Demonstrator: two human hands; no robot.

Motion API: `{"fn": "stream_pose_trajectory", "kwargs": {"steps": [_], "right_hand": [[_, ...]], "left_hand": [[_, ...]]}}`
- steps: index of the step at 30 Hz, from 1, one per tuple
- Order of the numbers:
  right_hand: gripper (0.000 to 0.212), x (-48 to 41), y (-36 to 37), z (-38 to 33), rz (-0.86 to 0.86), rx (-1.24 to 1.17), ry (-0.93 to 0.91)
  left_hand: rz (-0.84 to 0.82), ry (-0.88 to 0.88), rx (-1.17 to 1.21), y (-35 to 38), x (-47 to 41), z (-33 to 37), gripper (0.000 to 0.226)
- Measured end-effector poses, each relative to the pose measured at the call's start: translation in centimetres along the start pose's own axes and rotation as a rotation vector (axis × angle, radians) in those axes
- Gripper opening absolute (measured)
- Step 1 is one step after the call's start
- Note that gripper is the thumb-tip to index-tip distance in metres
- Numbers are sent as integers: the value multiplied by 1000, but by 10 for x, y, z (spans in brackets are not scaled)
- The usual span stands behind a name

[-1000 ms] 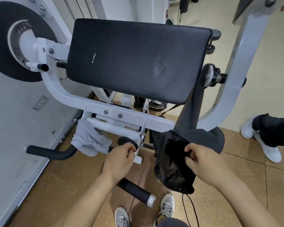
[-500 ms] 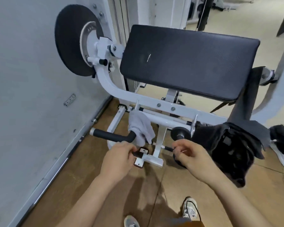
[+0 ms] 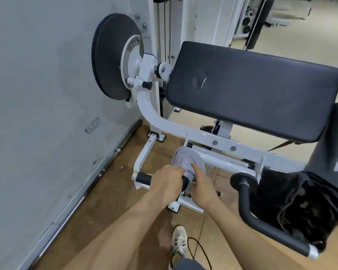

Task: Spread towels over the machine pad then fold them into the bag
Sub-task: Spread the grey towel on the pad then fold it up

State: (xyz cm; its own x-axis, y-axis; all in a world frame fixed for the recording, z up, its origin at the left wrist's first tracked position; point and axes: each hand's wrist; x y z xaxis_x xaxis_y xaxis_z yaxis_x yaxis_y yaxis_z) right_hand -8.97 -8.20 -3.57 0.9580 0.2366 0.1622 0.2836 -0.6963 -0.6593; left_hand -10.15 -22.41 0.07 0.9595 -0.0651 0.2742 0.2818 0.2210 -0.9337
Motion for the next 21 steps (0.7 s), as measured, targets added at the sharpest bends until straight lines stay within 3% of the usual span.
{"fn": "stream_pose_trajectory", "kwargs": {"steps": [3, 6, 10, 15, 18, 19, 21], "right_hand": [[48, -25, 11, 17, 102, 14, -3], [29, -46, 15, 30, 136, 74, 7], [12, -67, -11, 24, -24, 85, 4], [27, -97, -56, 7, -34, -52, 42], [31, -111, -81, -14, 7, -299, 108], [33, -114, -90, -23, -43, -365, 100], [37, -120, -107, -38, -248, -261, 13]], "left_hand": [[-31, -25, -38, 13, -37, 2, 35], [-113, -53, -48, 24, -71, 1, 37], [-245, -58, 78, 25, -100, -3, 21], [-475, -45, 488, -15, -120, -17, 17], [-576, 36, 656, -52, -134, -32, 20], [-602, 54, 671, -66, -138, -37, 22], [-671, 91, 623, -93, -145, -46, 25]]}}
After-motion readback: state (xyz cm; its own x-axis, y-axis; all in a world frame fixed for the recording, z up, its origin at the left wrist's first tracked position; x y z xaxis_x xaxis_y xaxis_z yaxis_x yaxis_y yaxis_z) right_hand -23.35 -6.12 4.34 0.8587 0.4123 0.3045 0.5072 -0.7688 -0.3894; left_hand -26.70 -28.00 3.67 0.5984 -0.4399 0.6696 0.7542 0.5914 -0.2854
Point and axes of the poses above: each hand's wrist, its own x-axis away from the middle knuckle, its own y-axis out of the palm, z = x × y, and after that the axes turned 14 degrees about -y, right-handed
